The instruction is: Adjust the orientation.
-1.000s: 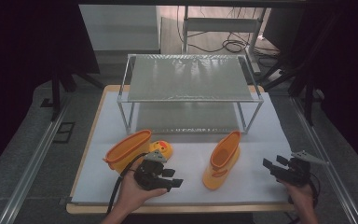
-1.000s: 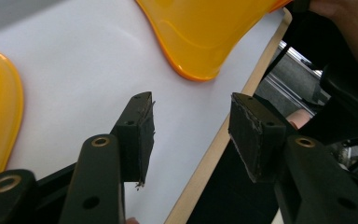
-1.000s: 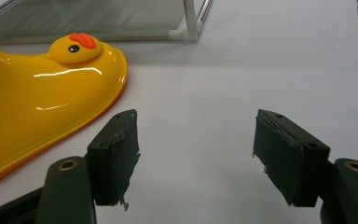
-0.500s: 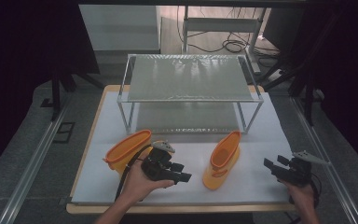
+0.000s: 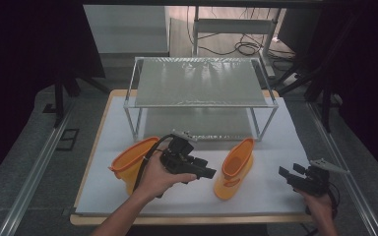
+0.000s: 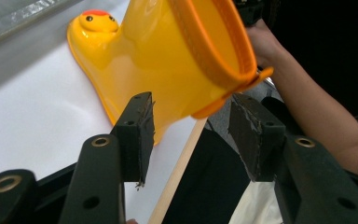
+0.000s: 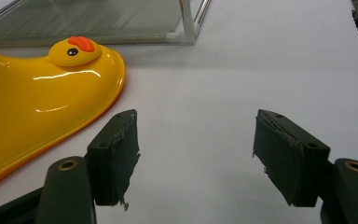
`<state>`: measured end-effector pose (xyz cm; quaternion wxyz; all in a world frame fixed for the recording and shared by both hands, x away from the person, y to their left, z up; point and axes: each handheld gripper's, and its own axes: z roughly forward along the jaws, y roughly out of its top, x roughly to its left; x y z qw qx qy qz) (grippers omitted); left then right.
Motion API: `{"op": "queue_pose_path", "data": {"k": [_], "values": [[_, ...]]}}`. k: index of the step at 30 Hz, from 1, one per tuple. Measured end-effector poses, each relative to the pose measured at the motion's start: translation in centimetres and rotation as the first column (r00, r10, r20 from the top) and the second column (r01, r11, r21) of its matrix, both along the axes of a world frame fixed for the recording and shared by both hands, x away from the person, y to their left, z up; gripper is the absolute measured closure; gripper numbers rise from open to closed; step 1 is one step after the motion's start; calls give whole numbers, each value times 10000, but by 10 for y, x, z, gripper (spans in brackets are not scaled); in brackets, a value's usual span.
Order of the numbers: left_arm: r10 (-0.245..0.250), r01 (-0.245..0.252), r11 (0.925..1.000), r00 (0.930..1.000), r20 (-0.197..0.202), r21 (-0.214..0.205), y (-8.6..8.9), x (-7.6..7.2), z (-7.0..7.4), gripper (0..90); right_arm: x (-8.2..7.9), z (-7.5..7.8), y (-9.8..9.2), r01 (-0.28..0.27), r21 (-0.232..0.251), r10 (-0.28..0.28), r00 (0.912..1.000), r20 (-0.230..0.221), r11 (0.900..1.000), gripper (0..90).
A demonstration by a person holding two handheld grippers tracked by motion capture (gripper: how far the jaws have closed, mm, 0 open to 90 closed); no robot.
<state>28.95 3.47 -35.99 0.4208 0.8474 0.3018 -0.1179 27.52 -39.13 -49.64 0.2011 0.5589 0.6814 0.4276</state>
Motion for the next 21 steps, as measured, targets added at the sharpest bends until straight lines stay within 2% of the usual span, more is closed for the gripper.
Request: {"op": "queue_pose_path", "data": {"k": [8, 14, 21], "values": [[-86, 85, 10000, 9996, -279, -34, -12, 14, 12, 505, 0, 0, -1, 48, 32, -48, 10000, -5, 10000, 307], [-77, 71, 9999, 9987, -499, -117, -16, 21, 14, 510, 0, 0, 0, 26, 50, -26, 10000, 6, 10000, 307], [-204, 207, 9998, 9970, -745, 34, -23, 30, 14, 509, 1, -1, -1, 36, 53, -36, 10000, 7, 10000, 307]]}}
